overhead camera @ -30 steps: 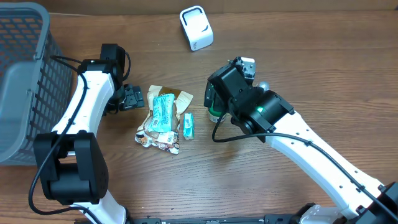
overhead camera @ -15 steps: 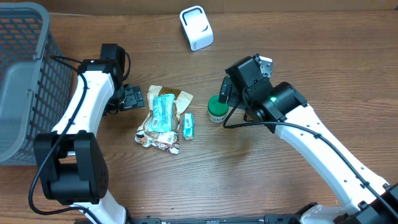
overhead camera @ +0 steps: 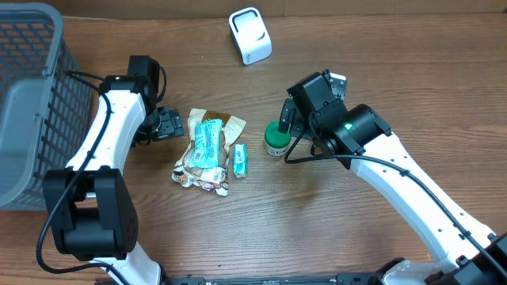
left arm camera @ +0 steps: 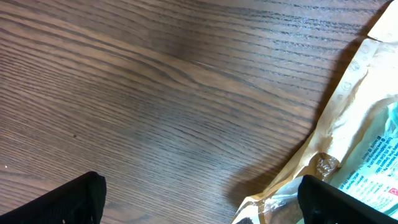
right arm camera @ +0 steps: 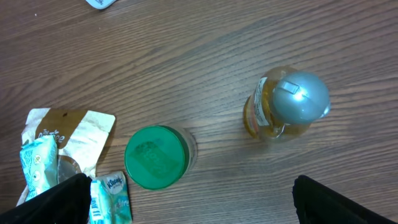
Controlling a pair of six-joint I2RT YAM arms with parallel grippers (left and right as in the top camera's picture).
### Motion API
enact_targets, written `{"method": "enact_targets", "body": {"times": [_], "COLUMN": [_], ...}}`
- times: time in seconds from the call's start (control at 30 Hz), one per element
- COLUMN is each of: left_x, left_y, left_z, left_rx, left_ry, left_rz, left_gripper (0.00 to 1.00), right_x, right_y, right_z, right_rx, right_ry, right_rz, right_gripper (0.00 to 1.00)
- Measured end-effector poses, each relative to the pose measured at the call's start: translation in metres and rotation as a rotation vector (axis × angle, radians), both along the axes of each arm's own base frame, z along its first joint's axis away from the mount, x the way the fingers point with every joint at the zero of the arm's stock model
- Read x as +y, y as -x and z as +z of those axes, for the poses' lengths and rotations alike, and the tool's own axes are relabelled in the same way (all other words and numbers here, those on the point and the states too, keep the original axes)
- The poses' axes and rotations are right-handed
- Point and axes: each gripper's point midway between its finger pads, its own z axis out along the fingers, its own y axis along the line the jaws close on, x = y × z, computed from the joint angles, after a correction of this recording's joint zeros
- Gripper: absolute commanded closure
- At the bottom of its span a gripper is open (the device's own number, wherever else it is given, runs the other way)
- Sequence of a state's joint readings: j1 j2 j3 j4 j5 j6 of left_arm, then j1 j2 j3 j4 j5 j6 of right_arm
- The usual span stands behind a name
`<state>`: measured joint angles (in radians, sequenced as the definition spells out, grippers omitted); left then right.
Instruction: Scan the item barcode
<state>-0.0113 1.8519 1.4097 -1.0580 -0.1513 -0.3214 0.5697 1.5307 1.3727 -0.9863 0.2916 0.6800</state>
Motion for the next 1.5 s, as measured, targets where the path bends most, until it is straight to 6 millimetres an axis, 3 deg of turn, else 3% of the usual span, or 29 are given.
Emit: {"method": "enact_targets", "body": {"times": [1.17,1.5], "left_x": [0.0,0.0], "left_y": [0.0,0.0], "left_z": [0.0,0.0], "left_rx": [0.0,0.0], "left_ry": [0.0,0.0], "left_rz": [0.0,0.0], "left_gripper": [0.01,0.0], "right_x": [-0.018,-0.025], "right_y": [-0.005,-0.014], "right_z": [0.004,0.019], "right_rx": [-0.039,-0.069], "right_ry": [0.086,0.104], "right_rz": [-0.048,-0.035], "right_gripper": [0.0,0.0]}}
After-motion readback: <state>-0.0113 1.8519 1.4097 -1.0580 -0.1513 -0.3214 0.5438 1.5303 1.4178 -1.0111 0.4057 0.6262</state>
